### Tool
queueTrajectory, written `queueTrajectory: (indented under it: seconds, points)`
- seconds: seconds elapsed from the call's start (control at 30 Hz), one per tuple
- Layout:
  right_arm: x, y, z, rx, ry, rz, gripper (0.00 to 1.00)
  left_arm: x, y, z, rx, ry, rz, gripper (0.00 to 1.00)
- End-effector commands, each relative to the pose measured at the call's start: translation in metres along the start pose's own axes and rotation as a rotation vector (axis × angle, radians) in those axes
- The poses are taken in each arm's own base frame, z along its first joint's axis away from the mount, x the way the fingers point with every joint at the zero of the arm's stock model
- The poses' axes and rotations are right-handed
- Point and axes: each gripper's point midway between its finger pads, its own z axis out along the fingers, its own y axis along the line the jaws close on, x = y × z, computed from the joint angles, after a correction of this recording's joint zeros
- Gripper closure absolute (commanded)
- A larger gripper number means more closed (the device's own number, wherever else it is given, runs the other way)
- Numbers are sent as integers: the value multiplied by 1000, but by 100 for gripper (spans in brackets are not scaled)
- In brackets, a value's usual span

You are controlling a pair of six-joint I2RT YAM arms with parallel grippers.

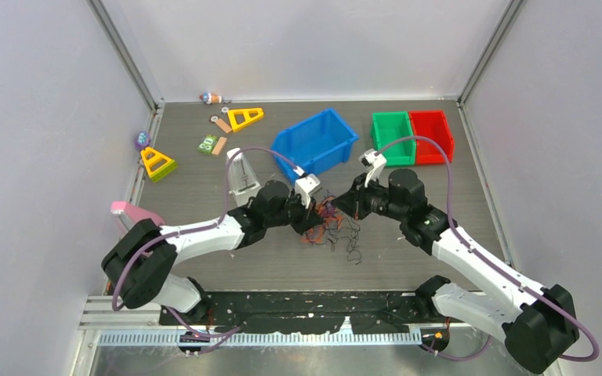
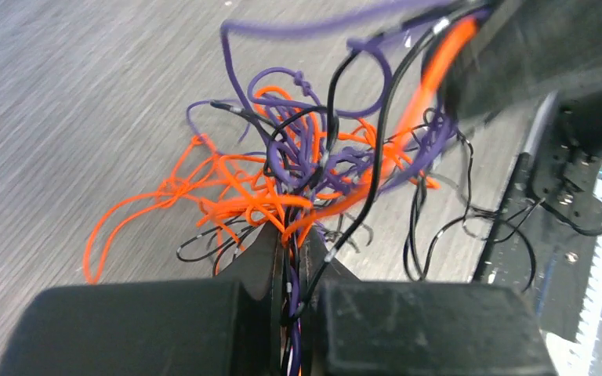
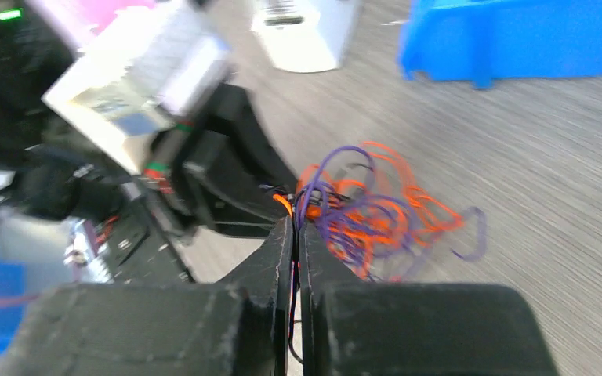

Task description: Untangle the cables

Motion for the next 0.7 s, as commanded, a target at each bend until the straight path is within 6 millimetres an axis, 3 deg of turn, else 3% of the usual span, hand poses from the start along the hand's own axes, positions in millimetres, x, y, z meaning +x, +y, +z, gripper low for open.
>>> queueTrajectory:
  seconds: [0.0,0.03,0.07,0.1,0.23,0.27,0.33,0.4,0.43,0.47,0.5,0.53,0.67]
  points:
    - [-30,-64,-29,443,-121,-20,95,-10,35,-18,-206,-55,-7,100]
    - [-27,-102,-55,689,-145,-1,95,-10,43,-24,-241,-70,-28,100]
    - [-27,-115,-70,798,-181,40,95,-9,52,-29,-272,-79,-57,100]
    - [-25,-140,-100,998,-215,51,95,-7,61,-33,-294,-84,-91,100]
    - [-16,-169,-169,1333,-334,116,95,-2,97,-55,-426,-123,-218,100]
    - [-19,-170,-190,1412,-425,157,95,0,104,-61,-467,-134,-232,100]
    - [-14,-170,-211,1465,-498,193,94,1,111,-70,-511,-157,-234,100]
    - [-12,-166,-207,1395,-516,197,70,-3,108,-70,-493,-168,-225,100]
    - [-17,-163,-201,1327,-518,140,34,-3,104,-67,-467,-163,-222,100]
    - [-19,-154,-176,1172,-472,113,22,-4,99,-63,-431,-159,-216,100]
    - [-27,-146,-165,1081,-476,45,13,-7,90,-58,-371,-160,-209,100]
    - [-35,-128,-140,907,-466,9,11,-9,83,-55,-324,-163,-200,100]
    - [-37,-90,-99,603,-403,-91,5,-14,61,-45,-181,-161,-176,100]
